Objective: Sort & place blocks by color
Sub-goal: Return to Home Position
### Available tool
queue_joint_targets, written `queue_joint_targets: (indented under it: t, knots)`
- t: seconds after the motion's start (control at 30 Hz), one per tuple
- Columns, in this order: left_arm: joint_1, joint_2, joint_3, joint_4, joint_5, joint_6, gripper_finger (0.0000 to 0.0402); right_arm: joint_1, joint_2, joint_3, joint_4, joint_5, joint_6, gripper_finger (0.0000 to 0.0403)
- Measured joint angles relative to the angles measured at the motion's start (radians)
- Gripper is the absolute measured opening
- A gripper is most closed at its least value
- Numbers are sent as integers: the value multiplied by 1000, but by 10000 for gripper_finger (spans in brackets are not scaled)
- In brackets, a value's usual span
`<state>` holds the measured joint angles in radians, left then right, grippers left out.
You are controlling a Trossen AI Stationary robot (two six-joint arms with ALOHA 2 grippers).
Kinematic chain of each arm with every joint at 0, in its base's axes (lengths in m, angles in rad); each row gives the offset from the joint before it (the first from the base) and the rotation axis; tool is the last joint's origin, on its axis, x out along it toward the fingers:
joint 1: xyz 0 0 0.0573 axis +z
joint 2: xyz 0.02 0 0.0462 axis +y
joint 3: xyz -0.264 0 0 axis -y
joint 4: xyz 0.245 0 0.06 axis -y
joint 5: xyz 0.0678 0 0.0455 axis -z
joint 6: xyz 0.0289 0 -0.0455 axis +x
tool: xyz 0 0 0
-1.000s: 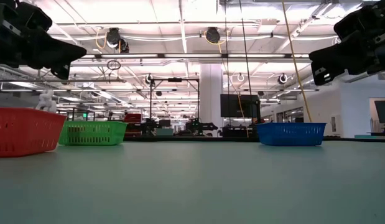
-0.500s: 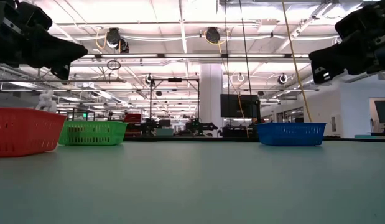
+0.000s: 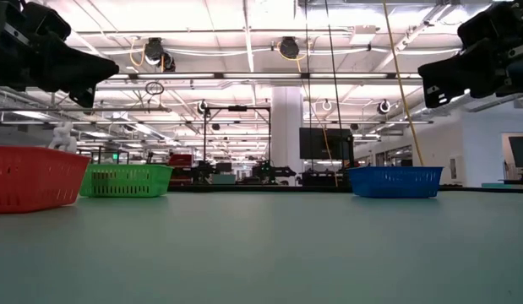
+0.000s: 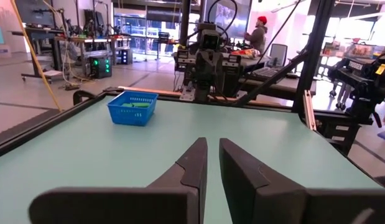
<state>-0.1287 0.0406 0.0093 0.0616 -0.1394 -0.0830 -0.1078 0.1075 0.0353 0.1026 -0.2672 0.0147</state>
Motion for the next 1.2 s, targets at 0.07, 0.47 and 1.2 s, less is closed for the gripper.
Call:
queue_joint_targets:
  t: [0.07,0.47,1.2]
  knots:
    - [0,0,0,0,0,0,47,0,0,0,4,0,0,0]
    - [0,0,0,1,1,0,47,0,0,0,11,1,0,0]
    - [0,0,1,1,4,0,47,0,0,0,13,3,0,0]
